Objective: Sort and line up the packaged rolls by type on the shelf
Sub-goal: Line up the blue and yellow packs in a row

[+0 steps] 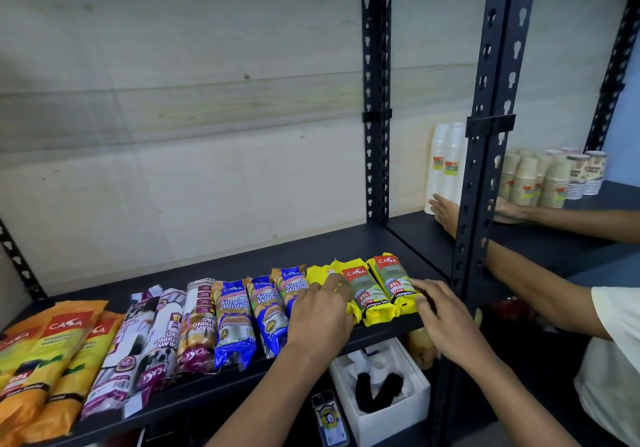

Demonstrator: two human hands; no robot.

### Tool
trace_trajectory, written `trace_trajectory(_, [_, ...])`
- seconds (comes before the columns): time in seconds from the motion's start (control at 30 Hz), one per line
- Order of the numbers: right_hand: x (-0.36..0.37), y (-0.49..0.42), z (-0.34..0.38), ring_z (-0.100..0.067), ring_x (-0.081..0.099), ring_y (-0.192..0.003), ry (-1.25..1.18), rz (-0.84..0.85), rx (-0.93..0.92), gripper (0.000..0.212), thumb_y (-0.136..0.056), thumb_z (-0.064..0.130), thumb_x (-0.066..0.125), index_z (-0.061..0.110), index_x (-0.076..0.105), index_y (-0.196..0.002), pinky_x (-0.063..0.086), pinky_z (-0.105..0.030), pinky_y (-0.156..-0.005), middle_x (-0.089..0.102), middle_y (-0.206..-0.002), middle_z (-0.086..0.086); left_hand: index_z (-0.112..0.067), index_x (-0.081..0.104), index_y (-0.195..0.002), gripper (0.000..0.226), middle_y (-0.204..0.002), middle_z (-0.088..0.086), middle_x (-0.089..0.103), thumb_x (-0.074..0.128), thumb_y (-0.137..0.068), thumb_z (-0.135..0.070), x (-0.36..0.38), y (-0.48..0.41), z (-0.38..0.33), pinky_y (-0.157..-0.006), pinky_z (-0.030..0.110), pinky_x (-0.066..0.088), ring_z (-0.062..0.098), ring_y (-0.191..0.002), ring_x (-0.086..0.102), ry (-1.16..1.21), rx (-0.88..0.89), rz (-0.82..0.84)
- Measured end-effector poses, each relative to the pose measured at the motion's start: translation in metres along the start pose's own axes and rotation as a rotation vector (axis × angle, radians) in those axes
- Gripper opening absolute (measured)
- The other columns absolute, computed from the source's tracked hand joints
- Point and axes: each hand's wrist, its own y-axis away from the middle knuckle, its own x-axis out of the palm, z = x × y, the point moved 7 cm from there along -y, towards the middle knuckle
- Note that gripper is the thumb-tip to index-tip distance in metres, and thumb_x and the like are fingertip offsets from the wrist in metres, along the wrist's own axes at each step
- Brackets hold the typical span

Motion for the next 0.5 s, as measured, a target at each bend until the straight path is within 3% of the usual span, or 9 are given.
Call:
trace_trajectory(0.1, [0.001, 0.000, 0.004, -0.014, 0.033, -0.144, 0.039, 0.088, 0.061, 0.061, -0.096, 0.026, 0.057, 0.023, 0.035, -0.153, 0.031, -0.030, -0.110, 0.035, -0.152, 0.009, -0.018, 0.062, -0.112, 0.035, -0.130, -0.006, 0.056, 0.064, -0.079, -0.029, -0.008, 0.002, 0.005, -0.066, 0.039, 0.051, 0.025, -0.082, 0.065, 0.050, -0.023, -0.031])
trace_trajectory(0.17, [0.003, 0.001, 0.011, -0.009, 0.013, -0.152, 0.046, 0.157, 0.053, 0.078, -0.093, 0.030, 0.059, 0.032, 0.017, -0.159, 0.024, -0.033, -0.117, 0.018, -0.160, 0.013, -0.016, 0.060, -0.112, 0.037, -0.122, -0.005, 0.059, 0.062, -0.078, -0.032, -0.009, 0.006, 0.010, -0.060, 0.038, 0.050, 0.026, -0.074, 0.064, 0.088, -0.034, -0.052])
trace_trajectory(0.3, [0.013, 0.002, 0.028, -0.003, -0.008, -0.152, 0.075, 0.290, -0.041, 0.086, -0.092, 0.030, 0.059, 0.048, 0.005, -0.156, 0.021, -0.033, -0.117, -0.002, -0.163, 0.026, -0.018, 0.060, -0.112, 0.038, -0.119, -0.004, 0.062, 0.062, -0.082, -0.041, -0.004, 0.011, 0.019, -0.066, 0.039, 0.049, 0.027, -0.079, 0.063, 0.078, -0.042, -0.070])
trace_trajectory(0.4, [0.015, -0.001, 0.032, -0.004, -0.010, -0.152, 0.102, 0.350, -0.079, 0.087, -0.092, 0.026, 0.061, 0.053, 0.006, -0.154, 0.020, -0.035, -0.120, -0.003, -0.162, 0.029, -0.022, 0.065, -0.099, 0.036, -0.104, -0.005, 0.067, 0.070, -0.073, -0.045, -0.004, 0.013, 0.014, -0.088, 0.045, 0.046, 0.027, -0.092, 0.061, -0.023, -0.032, -0.087])
trace_trajectory(0.5, [0.017, -0.002, 0.036, 0.000, -0.020, -0.149, 0.137, 0.447, -0.092, 0.095, -0.087, 0.020, 0.061, 0.063, 0.002, -0.149, 0.023, -0.040, -0.120, -0.013, -0.161, 0.030, -0.025, 0.051, -0.120, 0.047, -0.119, -0.001, 0.059, 0.062, -0.079, -0.045, -0.001, 0.016, 0.009, -0.110, 0.056, 0.023, 0.028, -0.110, 0.059, -0.057, -0.052, -0.024])
